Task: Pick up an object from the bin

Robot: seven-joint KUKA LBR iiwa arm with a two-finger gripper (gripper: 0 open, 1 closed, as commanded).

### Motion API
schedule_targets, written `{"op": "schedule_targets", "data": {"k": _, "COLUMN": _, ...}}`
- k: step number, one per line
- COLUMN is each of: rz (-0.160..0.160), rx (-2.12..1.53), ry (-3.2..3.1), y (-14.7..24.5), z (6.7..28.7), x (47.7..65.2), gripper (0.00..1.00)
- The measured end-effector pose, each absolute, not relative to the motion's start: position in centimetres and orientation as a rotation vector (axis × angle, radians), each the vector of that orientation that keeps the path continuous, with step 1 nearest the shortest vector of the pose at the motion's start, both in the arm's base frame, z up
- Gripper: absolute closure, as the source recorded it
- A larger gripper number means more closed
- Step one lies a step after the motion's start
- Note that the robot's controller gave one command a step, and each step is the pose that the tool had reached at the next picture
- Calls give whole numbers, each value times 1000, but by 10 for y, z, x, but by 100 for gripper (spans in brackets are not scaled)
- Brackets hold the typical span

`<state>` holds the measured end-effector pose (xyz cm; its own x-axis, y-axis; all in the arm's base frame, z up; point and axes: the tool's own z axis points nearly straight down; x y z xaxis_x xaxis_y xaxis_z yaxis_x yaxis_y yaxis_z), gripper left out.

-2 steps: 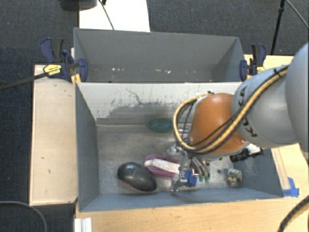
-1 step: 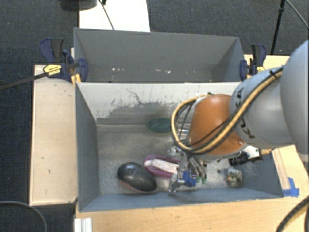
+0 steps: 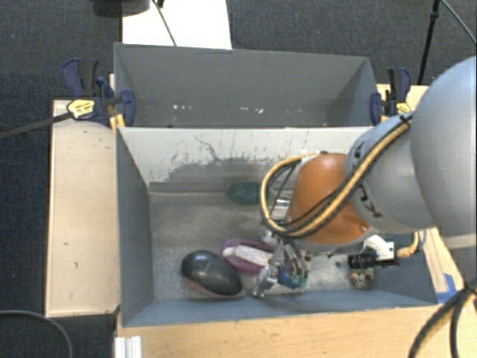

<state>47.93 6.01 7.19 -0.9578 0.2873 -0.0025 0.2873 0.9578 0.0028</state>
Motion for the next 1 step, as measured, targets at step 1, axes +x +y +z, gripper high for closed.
{"op": "schedule_targets", "data": {"k": 1, "rz": 3, "rx": 458, "ry": 3105, "y": 61, "z": 73, "x": 480, "gripper": 0}}
